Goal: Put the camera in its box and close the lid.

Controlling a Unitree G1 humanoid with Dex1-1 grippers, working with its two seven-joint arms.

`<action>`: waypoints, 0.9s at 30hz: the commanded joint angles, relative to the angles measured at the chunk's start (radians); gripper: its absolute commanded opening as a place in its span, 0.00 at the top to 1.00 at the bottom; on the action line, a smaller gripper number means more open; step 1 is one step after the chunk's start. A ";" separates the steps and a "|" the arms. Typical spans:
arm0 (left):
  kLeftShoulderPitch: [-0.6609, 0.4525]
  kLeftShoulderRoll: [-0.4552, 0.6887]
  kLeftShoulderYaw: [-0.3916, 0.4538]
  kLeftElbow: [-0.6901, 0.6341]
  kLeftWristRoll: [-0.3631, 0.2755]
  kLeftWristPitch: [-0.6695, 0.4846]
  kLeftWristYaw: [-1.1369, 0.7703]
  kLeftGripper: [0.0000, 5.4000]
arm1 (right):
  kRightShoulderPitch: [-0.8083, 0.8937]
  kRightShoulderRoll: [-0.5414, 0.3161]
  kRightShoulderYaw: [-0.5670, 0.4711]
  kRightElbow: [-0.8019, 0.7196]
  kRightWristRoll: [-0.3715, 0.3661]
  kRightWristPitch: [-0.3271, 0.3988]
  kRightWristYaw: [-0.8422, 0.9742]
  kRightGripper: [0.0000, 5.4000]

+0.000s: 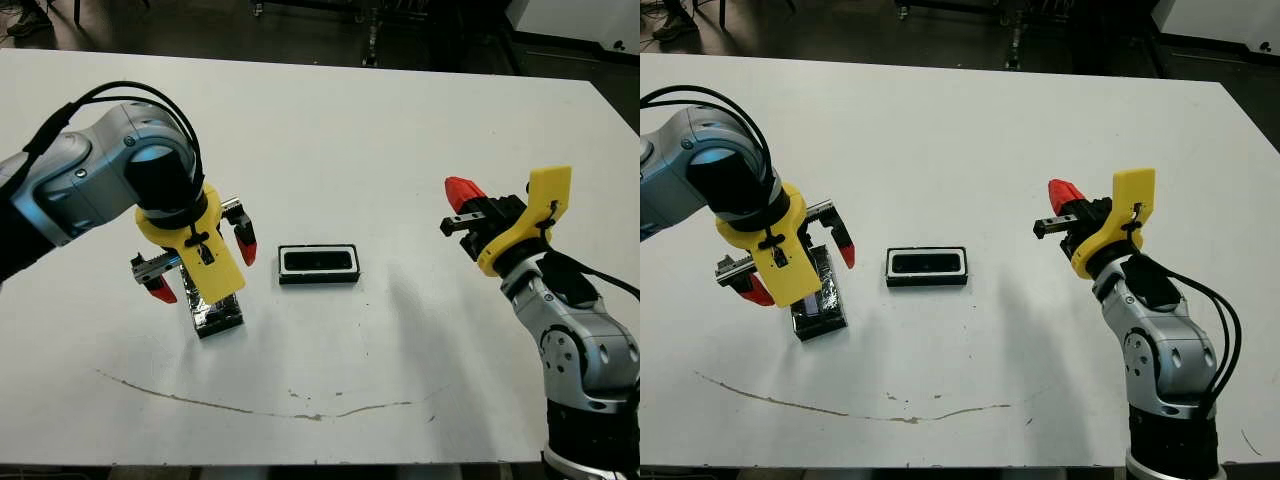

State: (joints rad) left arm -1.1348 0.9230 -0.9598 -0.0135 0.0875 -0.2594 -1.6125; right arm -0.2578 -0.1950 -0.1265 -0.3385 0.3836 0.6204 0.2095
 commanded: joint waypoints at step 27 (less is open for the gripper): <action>0.099 -0.133 0.061 0.184 0.196 -0.112 -0.002 0.00 | 0.051 0.002 0.014 -0.032 -0.001 0.015 -0.024 1.00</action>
State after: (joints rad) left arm -1.0058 0.8030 -0.8753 0.1490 0.2795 -0.4097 -1.6126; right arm -0.2221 -0.1892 -0.1103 -0.3648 0.3821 0.6269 0.1891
